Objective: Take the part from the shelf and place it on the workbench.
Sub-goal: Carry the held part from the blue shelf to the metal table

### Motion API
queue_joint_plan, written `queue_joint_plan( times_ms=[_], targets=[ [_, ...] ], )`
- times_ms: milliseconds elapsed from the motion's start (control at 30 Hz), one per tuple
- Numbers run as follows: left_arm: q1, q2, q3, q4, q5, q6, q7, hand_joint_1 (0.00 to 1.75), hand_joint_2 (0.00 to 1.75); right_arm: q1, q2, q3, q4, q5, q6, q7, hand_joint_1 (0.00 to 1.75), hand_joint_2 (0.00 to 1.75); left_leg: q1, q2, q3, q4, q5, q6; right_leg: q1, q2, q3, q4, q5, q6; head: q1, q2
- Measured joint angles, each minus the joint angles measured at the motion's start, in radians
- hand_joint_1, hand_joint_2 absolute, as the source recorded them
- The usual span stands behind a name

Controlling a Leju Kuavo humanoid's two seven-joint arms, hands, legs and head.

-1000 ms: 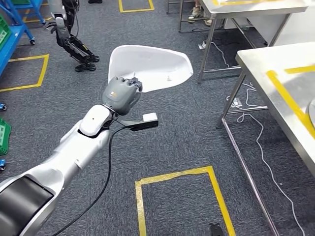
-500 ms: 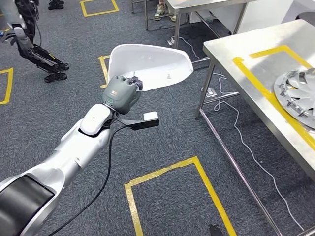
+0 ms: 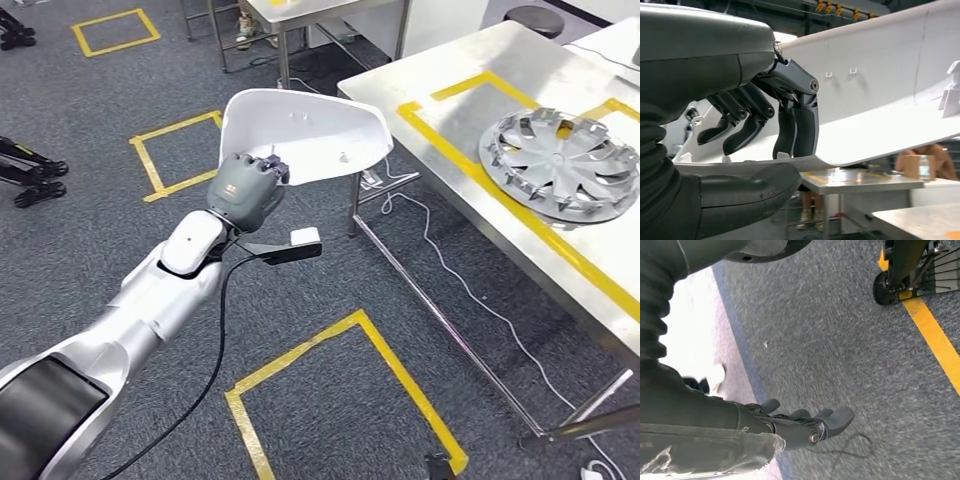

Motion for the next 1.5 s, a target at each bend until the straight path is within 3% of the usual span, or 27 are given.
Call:
queue_joint_plan(
  times_ms=[67, 100, 167, 233, 300, 333, 367, 433, 500, 567, 600, 667, 733, 800, 833, 900, 967, 1033, 1100, 1167, 1233, 1300, 1333, 1367, 1400, 1467, 1500],
  targets=[
    [0.0, -0.004, -0.001, 0.0, -0.002, 0.0, 0.0, 1.75, 1.75, 0.006, 0.0, 0.0, 0.0, 0.0, 0.0, 0.0, 0.0, 1.75, -0.003, 0.015, 0.001, -0.007, 0.0, 0.013, -0.005, 0.019, -0.009, -0.009, 0.009, 0.015, -0.002, 0.0],
    [-0.001, -0.007, -0.001, 0.0, -0.003, -0.001, 0.0, 1.75, 1.75, 0.011, 0.0, 0.0, 0.0, 0.0, 0.0, 0.0, 0.0, 1.75, -0.003, 0.026, 0.001, -0.009, 0.003, 0.02, -0.004, 0.01, -0.013, -0.007, 0.008, 0.02, -0.001, 0.0],
    [-0.004, -0.011, -0.001, 0.0, -0.003, -0.001, 0.0, 1.75, 1.75, 0.013, 0.0, 0.0, 0.0, 0.0, 0.0, 0.0, 0.0, 1.75, -0.004, 0.05, 0.002, -0.014, 0.009, 0.034, 0.002, -0.047, -0.043, 0.048, -0.026, 0.025, 0.007, 0.0],
    [-0.004, -0.01, -0.001, 0.0, -0.003, -0.001, 0.0, 1.75, 1.75, 0.009, 0.0, 0.0, 0.0, 0.0, -0.001, 0.0, 0.0, 1.75, -0.011, 0.076, 0.002, -0.014, 0.009, 0.041, 0.006, -0.105, -0.099, 0.179, -0.092, 0.026, 0.013, 0.0],
    [-0.001, -0.009, -0.002, 0.0, -0.004, -0.002, 0.0, 1.75, 1.75, 0.006, 0.0, 0.0, 0.0, 0.0, -0.001, 0.0, 0.0, 1.75, -0.016, 0.104, 0.002, -0.014, 0.007, 0.044, 0.007, -0.12, -0.137, 0.273, -0.126, 0.025, 0.013, 0.0],
    [-0.001, -0.009, -0.002, 0.0, -0.004, -0.002, 0.0, 1.75, 1.75, 0.006, 0.0, 0.0, 0.0, 0.0, -0.001, 0.0, 0.0, 1.75, -0.018, 0.117, 0.002, -0.014, 0.006, 0.045, 0.007, -0.122, -0.129, 0.266, -0.117, 0.023, 0.013, 0.0],
    [0.0, -0.009, -0.003, 0.0, -0.005, -0.002, 0.0, 1.75, 1.75, 0.007, 0.0, 0.0, 0.0, 0.0, -0.001, 0.0, 0.0, 1.75, -0.019, 0.13, 0.004, -0.014, 0.005, 0.044, 0.009, -0.128, -0.1, 0.221, -0.094, 0.021, 0.013, 0.0],
    [-0.002, -0.009, -0.003, 0.0, -0.005, -0.002, 0.0, 1.75, 1.75, 0.006, 0.0, 0.0, 0.0, 0.0, -0.001, 0.0, 0.0, 1.75, -0.023, 0.152, 0.008, -0.013, 0.0, 0.039, 0.018, -0.168, -0.019, 0.084, -0.046, 0.012, 0.013, 0.0],
    [-0.003, -0.009, -0.003, 0.0, -0.005, -0.002, 0.0, 1.75, 1.75, 0.003, 0.0, 0.0, 0.0, 0.0, -0.001, 0.0, 0.0, 1.75, -0.028, 0.171, 0.012, -0.012, -0.005, 0.031, 0.027, -0.195, 0.023, 0.01, -0.03, 0.001, 0.012, 0.0],
    [-0.004, -0.011, -0.003, 0.0, -0.005, -0.002, 0.0, 1.75, 1.75, 0.004, 0.0, 0.0, 0.0, 0.0, 0.0, 0.0, 0.0, 1.75, -0.031, 0.192, 0.017, -0.015, -0.008, 0.023, 0.029, -0.176, 0.022, 0.004, -0.03, -0.009, 0.011, 0.0],
    [-0.005, -0.012, -0.003, -0.001, -0.005, -0.002, 0.0, 1.75, 1.75, 0.005, 0.0, 0.0, 0.0, 0.0, -0.001, 0.0, 0.0, 1.75, -0.029, 0.19, 0.019, -0.014, -0.012, 0.018, 0.026, -0.163, 0.023, 0.001, -0.028, -0.014, 0.011, 0.0],
    [-0.007, -0.014, -0.003, -0.002, -0.005, -0.002, 0.0, 1.75, 1.75, 0.005, 0.0, 0.0, 0.0, 0.0, -0.001, 0.0, 0.0, 1.75, -0.024, 0.15, 0.004, 0.027, -0.041, 0.007, 0.019, -0.14, 0.026, -0.005, -0.023, -0.026, 0.009, 0.0],
    [-0.005, -0.011, -0.003, -0.003, -0.005, -0.002, 0.0, 1.75, 1.75, 0.001, 0.0, 0.0, 0.0, 0.0, -0.002, 0.0, 0.0, 1.75, -0.02, 0.1, -0.055, 0.146, -0.099, 0.0, 0.013, -0.117, 0.026, -0.008, -0.019, -0.032, 0.005, 0.0],
    [0.001, -0.007, -0.003, -0.003, -0.005, -0.004, 0.0, 1.75, 1.75, 0.001, 0.0, 0.0, 0.0, -0.001, -0.001, 0.0, 0.0, 1.75, -0.02, 0.087, -0.114, 0.252, -0.13, -0.004, 0.01, -0.088, 0.026, -0.008, -0.018, -0.033, 0.004, 0.0],
    [0.003, -0.006, -0.003, -0.003, -0.005, -0.005, 0.0, 1.75, 1.75, 0.003, 0.0, 0.0, 0.0, -0.001, -0.001, 0.0, 0.0, 1.75, -0.02, 0.086, -0.123, 0.26, -0.118, -0.005, 0.009, -0.073, 0.026, -0.008, -0.017, -0.032, 0.004, 0.0],
    [0.003, -0.005, -0.003, -0.003, -0.005, -0.006, 0.0, 1.75, 1.75, 0.005, 0.0, 0.0, 0.0, -0.002, -0.001, 0.001, 0.0, 1.75, -0.015, 0.07, -0.087, 0.171, -0.052, -0.006, 0.004, -0.043, 0.025, -0.007, -0.015, -0.026, 0.004, 0.0],
    [0.0, -0.004, -0.003, -0.003, -0.005, -0.007, 0.0, 1.75, 1.75, 0.003, 0.0, 0.0, 0.0, -0.002, -0.001, 0.001, 0.0, 1.75, -0.004, 0.024, -0.03, 0.047, 0.001, -0.008, 0.004, -0.016, 0.018, -0.001, -0.013, -0.015, 0.003, 0.0],
    [-0.002, -0.004, -0.003, -0.003, -0.005, -0.007, -0.001, 1.75, 1.75, 0.003, 0.0, 0.0, 0.0, -0.002, -0.001, 0.0, 0.0, 1.75, -0.001, 0.001, -0.008, -0.005, 0.009, -0.001, 0.003, 0.007, 0.007, 0.001, -0.009, -0.002, 0.001, 0.0],
    [-0.001, -0.008, -0.004, -0.003, -0.005, -0.008, -0.001, 1.75, 1.75, 0.01, 0.0, 0.0, 0.0, -0.002, 0.0, 0.0, 0.0, 1.75, -0.002, 0.022, -0.008, -0.009, 0.011, 0.016, -0.001, 0.016, -0.001, -0.005, -0.003, 0.011, 0.0, 0.0],
    [-0.003, -0.013, -0.004, -0.003, -0.005, -0.008, -0.001, 1.75, 1.75, 0.016, 0.0, 0.0, 0.0, -0.003, 0.0, 0.001, 0.0, 1.75, -0.002, 0.045, -0.007, -0.013, 0.016, 0.031, 0.003, -0.033, -0.022, 0.028, -0.025, 0.018, 0.006, 0.0],
    [-0.004, -0.012, -0.004, -0.003, -0.005, -0.008, -0.001, 1.75, 1.75, 0.013, 0.0, 0.0, 0.0, -0.003, -0.001, 0.001, 0.0, 1.75, -0.006, 0.069, -0.007, -0.014, 0.016, 0.04, 0.008, -0.1, -0.073, 0.143, -0.087, 0.021, 0.012, 0.0],
    [-0.001, -0.009, -0.004, -0.003, -0.005, -0.008, -0.001, 1.75, 1.75, 0.009, 0.0, 0.0, 0.0, -0.003, -0.001, 0.001, 0.0, 1.75, -0.01, 0.098, -0.007, -0.014, 0.015, 0.043, 0.007, -0.119, -0.126, 0.262, -0.137, 0.023, 0.012, 0.0],
    [0.0, -0.008, -0.004, -0.003, -0.005, -0.008, -0.001, 1.75, 1.75, 0.008, 0.0, 0.0, 0.0, -0.002, -0.001, 0.0, 0.0, 1.75, -0.011, 0.112, -0.007, -0.014, 0.014, 0.043, 0.007, -0.122, -0.131, 0.28, -0.138, 0.023, 0.012, 0.0],
    [0.001, -0.008, -0.004, -0.003, -0.005, -0.008, -0.001, 1.75, 1.75, 0.009, 0.0, 0.0, 0.0, -0.002, -0.001, 0.001, 0.0, 1.75, -0.011, 0.125, -0.006, -0.014, 0.013, 0.042, 0.008, -0.125, -0.115, 0.256, -0.121, 0.023, 0.012, 0.0],
    [0.001, -0.008, -0.004, -0.003, -0.005, -0.008, -0.001, 1.75, 1.75, 0.009, 0.0, 0.0, 0.0, -0.002, -0.001, 0.001, 0.0, 1.75, -0.012, 0.137, -0.005, -0.013, 0.012, 0.04, 0.008, -0.135, -0.08, 0.197, -0.092, 0.021, 0.013, 0.0],
    [-0.001, -0.007, -0.004, -0.003, -0.005, -0.008, -0.001, 1.75, 1.75, 0.007, 0.0, 0.0, 0.0, 0.0, -0.001, 0.001, 0.0, 1.75, -0.016, 0.159, -0.001, -0.012, 0.007, 0.032, 0.015, -0.179, -0.004, 0.063, -0.049, 0.014, 0.012, 0.0],
    [-0.002, -0.006, -0.004, -0.003, -0.005, -0.008, -0.001, 1.75, 1.75, 0.006, 0.0, 0.0, 0.0, 0.0, -0.001, 0.001, 0.0, 1.75, -0.019, 0.169, 0.001, -0.012, 0.005, 0.028, 0.018, -0.194, 0.018, 0.023, -0.039, 0.009, 0.012, 0.0]
  ],
)
